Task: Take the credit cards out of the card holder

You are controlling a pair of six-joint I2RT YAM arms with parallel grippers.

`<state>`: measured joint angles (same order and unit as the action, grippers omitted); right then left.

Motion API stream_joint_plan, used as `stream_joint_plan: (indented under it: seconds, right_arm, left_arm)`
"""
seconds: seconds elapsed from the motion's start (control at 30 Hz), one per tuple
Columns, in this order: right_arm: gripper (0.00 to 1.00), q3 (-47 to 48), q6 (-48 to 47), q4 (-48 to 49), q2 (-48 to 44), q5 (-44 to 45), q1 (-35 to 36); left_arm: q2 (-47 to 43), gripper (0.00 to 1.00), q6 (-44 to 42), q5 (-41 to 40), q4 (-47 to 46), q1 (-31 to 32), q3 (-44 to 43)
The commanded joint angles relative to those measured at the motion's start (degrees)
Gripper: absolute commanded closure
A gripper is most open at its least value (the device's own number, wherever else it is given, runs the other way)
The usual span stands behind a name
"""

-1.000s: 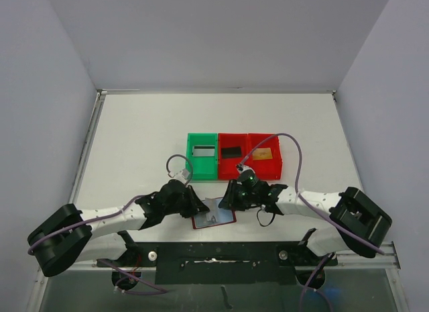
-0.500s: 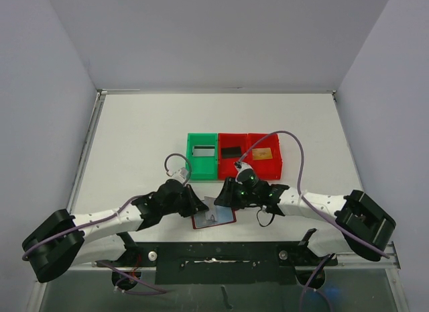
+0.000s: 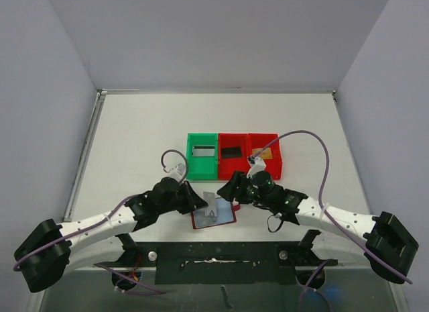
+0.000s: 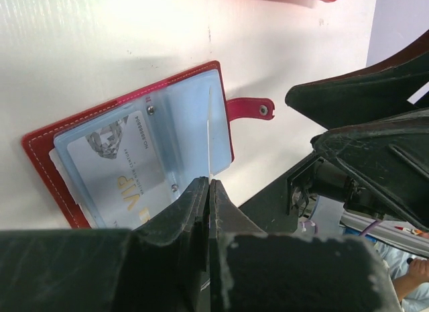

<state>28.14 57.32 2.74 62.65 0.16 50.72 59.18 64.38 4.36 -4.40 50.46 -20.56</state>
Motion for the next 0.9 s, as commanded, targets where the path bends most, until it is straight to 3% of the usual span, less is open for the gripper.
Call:
stream_joint_plan:
  seconds: [0.0, 0.3, 0.37, 0.87]
  right_arm:
    - [0.39, -2.9, -2.8, 6.5, -3.7, 4.2, 0.0]
    - [0.36, -4.5, -4.4, 7.2, -8.0, 0.3, -3.6]
    - [0.31, -5.3, -3.3, 7.8, -8.2, -2.1, -5.2]
    - [0.22, -9.8, 2.2, 25.9, -4.7, -19.2, -11.9]
  left_arm:
    - [-2.9, 1.00, -2.4, -2.2, 2.3, -0.6, -3.3]
    - [-3.8, 1.00, -6.4, -1.3, 3.3, -2.6, -5.9]
    - [-4.4, 1.00, -6.8, -0.2, 2.4, -3.6, -5.8]
    - [-13.4, 1.00, -5.0, 13.3, -10.7, -11.4, 2.3]
